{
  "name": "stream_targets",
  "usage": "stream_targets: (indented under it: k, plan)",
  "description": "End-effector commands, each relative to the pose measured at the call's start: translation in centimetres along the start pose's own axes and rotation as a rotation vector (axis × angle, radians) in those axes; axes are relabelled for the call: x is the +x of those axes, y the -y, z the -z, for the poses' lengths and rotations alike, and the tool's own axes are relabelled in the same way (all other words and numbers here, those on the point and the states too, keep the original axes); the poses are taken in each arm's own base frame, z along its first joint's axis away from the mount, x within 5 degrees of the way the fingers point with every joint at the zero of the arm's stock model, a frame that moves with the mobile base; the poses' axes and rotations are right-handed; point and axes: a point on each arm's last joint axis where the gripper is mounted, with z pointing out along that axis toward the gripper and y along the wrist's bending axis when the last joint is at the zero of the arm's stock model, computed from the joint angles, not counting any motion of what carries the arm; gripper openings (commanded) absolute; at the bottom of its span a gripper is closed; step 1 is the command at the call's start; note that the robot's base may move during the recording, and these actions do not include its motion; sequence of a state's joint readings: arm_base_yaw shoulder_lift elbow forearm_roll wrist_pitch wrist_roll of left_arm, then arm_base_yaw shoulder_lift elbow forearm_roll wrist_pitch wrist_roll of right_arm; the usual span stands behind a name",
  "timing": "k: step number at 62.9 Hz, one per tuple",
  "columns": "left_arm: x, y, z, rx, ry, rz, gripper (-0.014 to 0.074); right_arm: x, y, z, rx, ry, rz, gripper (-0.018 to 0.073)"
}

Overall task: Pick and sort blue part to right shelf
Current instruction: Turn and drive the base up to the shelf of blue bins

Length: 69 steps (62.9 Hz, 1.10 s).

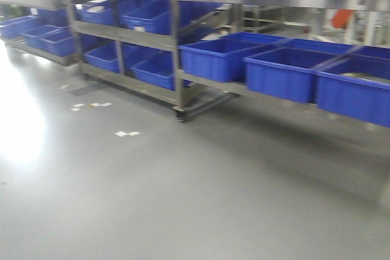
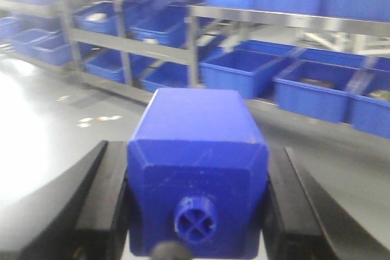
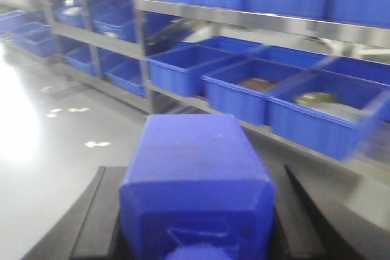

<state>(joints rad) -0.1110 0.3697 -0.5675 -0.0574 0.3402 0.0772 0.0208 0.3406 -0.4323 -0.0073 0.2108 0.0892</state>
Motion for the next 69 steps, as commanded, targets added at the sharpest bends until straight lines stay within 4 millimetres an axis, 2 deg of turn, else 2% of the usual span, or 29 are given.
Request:
stream_targets:
  k: [1, 69]
  plan:
    - [-1.87, -0.07, 0.27, -0.006, 0.12, 0.011, 0.0354, -1.74, -0.12, 0.15, -0.006, 0.113, 0.003, 0.0426]
    - [-1.87, -0.07, 0.27, -0.006, 0.12, 0.011, 0.0354, -1.74, -0.12, 0.15, -0.006, 0.113, 0.003, 0.0426]
